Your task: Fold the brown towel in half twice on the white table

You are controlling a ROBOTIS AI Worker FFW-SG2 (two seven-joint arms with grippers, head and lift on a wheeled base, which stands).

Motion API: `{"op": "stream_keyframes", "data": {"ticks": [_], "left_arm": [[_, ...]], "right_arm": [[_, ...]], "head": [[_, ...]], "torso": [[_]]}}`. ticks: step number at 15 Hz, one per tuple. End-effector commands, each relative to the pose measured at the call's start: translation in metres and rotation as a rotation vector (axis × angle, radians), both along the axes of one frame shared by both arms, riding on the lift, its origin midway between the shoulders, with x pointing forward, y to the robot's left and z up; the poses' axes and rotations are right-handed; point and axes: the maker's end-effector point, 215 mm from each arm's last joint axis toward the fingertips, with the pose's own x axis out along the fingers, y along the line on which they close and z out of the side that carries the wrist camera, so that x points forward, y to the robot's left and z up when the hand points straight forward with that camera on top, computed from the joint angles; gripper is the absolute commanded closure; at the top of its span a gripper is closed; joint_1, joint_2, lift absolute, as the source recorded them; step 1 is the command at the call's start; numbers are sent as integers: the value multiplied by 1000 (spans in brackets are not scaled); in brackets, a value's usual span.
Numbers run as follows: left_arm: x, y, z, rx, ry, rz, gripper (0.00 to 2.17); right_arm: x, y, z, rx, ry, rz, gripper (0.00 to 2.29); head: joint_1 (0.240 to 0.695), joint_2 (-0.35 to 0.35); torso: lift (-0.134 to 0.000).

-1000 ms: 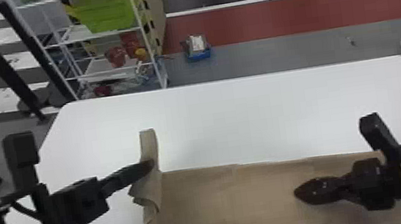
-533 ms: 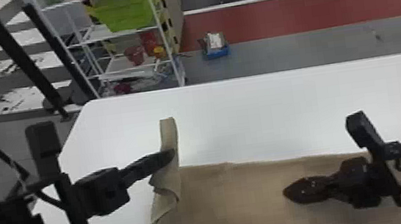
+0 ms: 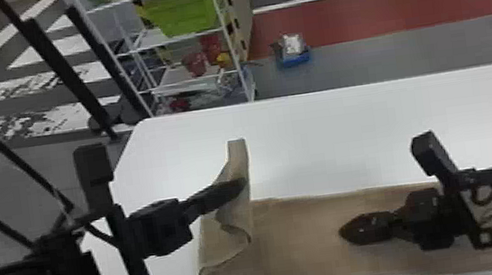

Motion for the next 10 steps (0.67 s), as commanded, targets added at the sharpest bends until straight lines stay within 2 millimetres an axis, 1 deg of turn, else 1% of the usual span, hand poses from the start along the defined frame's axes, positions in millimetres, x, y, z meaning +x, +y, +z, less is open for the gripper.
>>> {"op": "stream_keyframes", "data": {"ticks": [1,3,5,6,7,8,10], "left_arm": [[-1,-1,-2,-4,8,2,1328],[-1,-2,-1,-7,7,-2,1328],[-2,-5,0,-14,4,-10,1328],[-2,-7,1,-17,3,-16,1328],[-2,-9,0,-14,5,-18,1328],[-2,-12,-1,-13,6,-23,1328],[-3,-18,-5,-13,17,-35,1328]], "right_arm": [[-3,12,1,13,1,12,2017],[-6,14,3,23,-1,14,2017],[-9,6,9,46,-4,1,2013],[-6,2,17,69,-10,-10,2013],[-4,-4,21,75,-6,-23,2013],[-3,-8,26,91,-11,-38,1919],[-2,-15,35,111,-36,-58,1440]], "head": [[695,297],[695,319],[695,326],[695,327],[695,324],[695,311],[695,296]], "torso": [[-124],[-124],[-124],[-124],[-124],[-124],[-124]]}}
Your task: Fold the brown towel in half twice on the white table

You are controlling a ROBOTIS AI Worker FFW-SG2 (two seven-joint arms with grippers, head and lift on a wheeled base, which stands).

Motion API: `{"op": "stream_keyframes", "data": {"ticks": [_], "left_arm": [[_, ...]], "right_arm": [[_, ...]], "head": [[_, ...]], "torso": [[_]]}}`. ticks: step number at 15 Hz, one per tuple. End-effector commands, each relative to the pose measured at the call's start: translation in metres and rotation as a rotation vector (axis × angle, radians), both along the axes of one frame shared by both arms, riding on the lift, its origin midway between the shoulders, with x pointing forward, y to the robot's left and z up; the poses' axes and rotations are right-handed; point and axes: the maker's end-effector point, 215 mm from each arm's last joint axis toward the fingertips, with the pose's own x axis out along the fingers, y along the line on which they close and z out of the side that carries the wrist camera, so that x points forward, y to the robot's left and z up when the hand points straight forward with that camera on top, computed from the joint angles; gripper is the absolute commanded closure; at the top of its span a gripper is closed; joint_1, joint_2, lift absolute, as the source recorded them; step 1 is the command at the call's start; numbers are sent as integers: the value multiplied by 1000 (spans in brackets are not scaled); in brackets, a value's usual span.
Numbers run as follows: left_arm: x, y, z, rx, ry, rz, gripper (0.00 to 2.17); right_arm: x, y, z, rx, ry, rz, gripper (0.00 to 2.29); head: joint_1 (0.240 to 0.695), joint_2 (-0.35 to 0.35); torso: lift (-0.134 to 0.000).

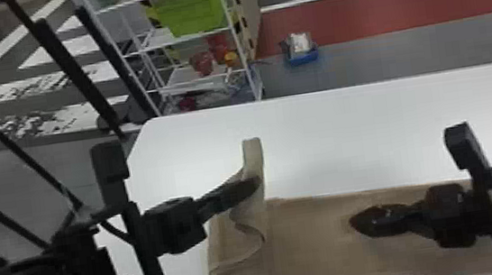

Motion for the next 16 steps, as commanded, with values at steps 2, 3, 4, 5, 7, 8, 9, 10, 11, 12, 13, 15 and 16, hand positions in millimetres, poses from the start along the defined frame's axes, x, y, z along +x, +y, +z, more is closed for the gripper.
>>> {"op": "stream_keyframes", "data": {"ticks": [2,3,4,5,7,8,9,10,11,12,13,15,16], "left_arm": [[-7,-22,-17,-3,48,-36,1332],[-10,-32,-28,-2,73,-54,1332],[-12,-40,-36,4,93,-64,1332],[-14,-53,-44,4,114,-86,1332],[-16,-71,-58,18,144,-112,1332],[-10,-75,-58,28,126,-112,1332],[-3,-79,-55,31,99,-110,1332],[-2,-80,-56,33,95,-110,1332],[0,-79,-57,35,93,-106,1332],[3,-79,-57,34,84,-101,1332],[4,-79,-59,31,81,-100,1328],[0,-86,-63,4,95,-118,923],[-2,-90,-66,-5,104,-130,211]], "right_arm": [[5,-17,9,20,-31,-50,1285],[7,-23,7,16,-30,-65,1288],[8,-29,5,4,-30,-73,1285],[9,-37,0,-6,-27,-85,1285],[9,-44,-6,-14,-29,-91,1288],[9,-47,-8,-16,-26,-95,1288],[10,-52,-9,-15,-31,-101,1288],[11,-55,-9,-18,-34,-105,1285],[10,-57,-10,-18,-31,-105,1288],[10,-59,-10,-18,-31,-107,1288],[10,-61,-11,-20,-29,-109,1285],[9,-63,-13,-20,-25,-109,1285],[8,-65,-16,-25,-20,-109,1285]], "head": [[695,282],[695,272],[695,250],[695,234],[695,195],[695,159],[695,144],[695,133],[695,122],[695,112],[695,102],[695,96],[695,96]], "torso": [[-124],[-124],[-124],[-124],[-124],[-124],[-124],[-124],[-124],[-124],[-124],[-124],[-124]]}}
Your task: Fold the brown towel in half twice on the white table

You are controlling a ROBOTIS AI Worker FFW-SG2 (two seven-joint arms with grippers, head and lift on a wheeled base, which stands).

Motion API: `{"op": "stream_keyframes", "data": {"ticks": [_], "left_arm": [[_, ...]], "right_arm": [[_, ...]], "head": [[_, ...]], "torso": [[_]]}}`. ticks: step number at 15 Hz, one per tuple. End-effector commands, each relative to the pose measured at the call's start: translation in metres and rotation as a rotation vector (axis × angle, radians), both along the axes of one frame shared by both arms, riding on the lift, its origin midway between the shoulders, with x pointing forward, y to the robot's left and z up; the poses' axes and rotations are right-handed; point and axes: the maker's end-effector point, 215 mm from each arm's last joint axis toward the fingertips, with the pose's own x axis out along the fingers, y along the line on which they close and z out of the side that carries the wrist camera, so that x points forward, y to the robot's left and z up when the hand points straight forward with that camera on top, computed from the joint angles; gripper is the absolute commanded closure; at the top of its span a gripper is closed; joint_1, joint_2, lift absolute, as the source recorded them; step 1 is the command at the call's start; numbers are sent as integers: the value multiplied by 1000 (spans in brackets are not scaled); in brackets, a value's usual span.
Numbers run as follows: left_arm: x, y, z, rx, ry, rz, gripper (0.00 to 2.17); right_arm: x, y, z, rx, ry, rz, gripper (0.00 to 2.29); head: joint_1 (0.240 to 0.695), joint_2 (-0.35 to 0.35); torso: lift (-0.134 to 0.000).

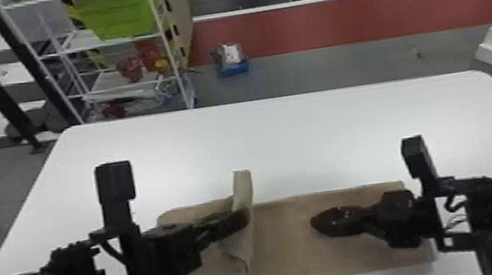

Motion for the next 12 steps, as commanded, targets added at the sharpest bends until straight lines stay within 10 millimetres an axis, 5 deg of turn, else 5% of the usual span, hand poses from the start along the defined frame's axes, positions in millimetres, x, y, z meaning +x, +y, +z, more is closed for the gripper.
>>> {"op": "stream_keyframes", "data": {"ticks": [1,3,4,7,12], "left_arm": [[-5,-9,-4,-33,20,-25,-2],[-11,-19,-7,-77,42,-56,2],[-12,-23,-10,-93,54,-63,36],[-11,-17,-14,-82,57,-47,36],[8,50,-4,-7,-57,100,36]], "right_arm": [[-2,-4,-4,-4,7,-3,1106],[-2,-11,-3,-3,7,-20,120],[-2,-14,-1,1,1,-29,6],[-4,-23,8,43,15,-67,39],[-12,-50,9,56,178,-265,167]], "head": [[695,88],[695,70],[695,62],[695,36],[695,34]], "torso": [[-124],[-124],[-124],[-124],[-124]]}}
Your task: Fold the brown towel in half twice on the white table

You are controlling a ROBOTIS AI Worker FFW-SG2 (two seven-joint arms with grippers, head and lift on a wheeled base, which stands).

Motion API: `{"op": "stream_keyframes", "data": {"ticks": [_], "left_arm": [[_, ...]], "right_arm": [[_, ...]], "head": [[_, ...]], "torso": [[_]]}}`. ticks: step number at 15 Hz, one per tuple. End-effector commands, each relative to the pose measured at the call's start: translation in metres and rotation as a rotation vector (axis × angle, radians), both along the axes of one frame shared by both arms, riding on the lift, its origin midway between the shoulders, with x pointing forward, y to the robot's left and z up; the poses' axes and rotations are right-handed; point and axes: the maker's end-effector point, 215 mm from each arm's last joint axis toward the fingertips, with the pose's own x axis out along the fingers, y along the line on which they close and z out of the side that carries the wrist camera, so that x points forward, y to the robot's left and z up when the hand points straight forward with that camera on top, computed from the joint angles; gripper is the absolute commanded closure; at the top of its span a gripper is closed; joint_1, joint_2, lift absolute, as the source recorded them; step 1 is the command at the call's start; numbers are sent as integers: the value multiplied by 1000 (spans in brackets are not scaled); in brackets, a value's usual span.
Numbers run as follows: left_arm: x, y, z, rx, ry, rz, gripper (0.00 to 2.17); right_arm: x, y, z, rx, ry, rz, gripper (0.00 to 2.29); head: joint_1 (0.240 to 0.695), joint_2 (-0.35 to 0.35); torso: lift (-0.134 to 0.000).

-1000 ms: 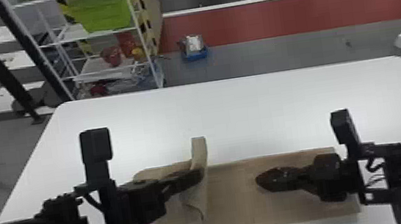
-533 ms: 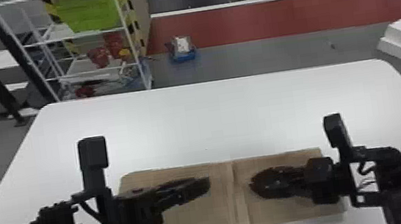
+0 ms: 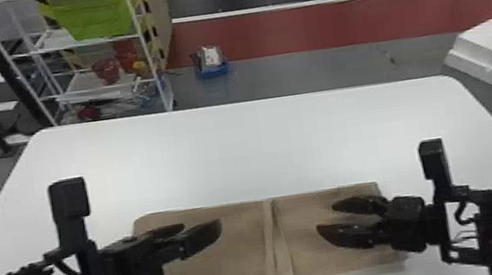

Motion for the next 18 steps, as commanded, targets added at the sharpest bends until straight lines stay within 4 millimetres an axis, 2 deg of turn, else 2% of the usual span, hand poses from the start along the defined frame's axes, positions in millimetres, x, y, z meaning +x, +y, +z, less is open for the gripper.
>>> {"op": "stream_keyframes", "data": {"ticks": [1,4,6,9,11,13,15,16,17,18], "left_arm": [[9,38,0,77,-54,79,36],[5,66,-2,86,-60,111,36],[2,76,-6,87,-62,125,36],[1,85,-8,73,-60,131,36],[1,87,-11,68,-57,133,36],[1,88,-10,68,-62,135,36],[3,91,-9,71,-65,140,36],[3,92,-9,70,-65,144,36],[3,92,-10,70,-63,144,36],[4,92,-10,68,-62,143,36]], "right_arm": [[-19,5,-1,23,110,-51,208],[-46,23,-6,41,265,-97,319],[-56,38,-13,-14,276,-126,323],[-53,56,-12,-96,248,-173,323],[-49,58,-3,-113,220,-183,319],[-37,48,7,-145,169,-219,309],[-39,53,20,-109,166,-209,208],[-55,61,21,-94,234,-182,157],[-80,66,13,-134,362,-161,110],[-79,68,15,-165,367,-166,110]], "head": [[695,51],[695,104],[695,165],[695,215],[695,237],[695,260],[695,255],[695,253],[695,259],[695,267]], "torso": [[-124],[-124],[-124],[-124],[-124],[-124],[-124],[-124],[-124],[-124]]}}
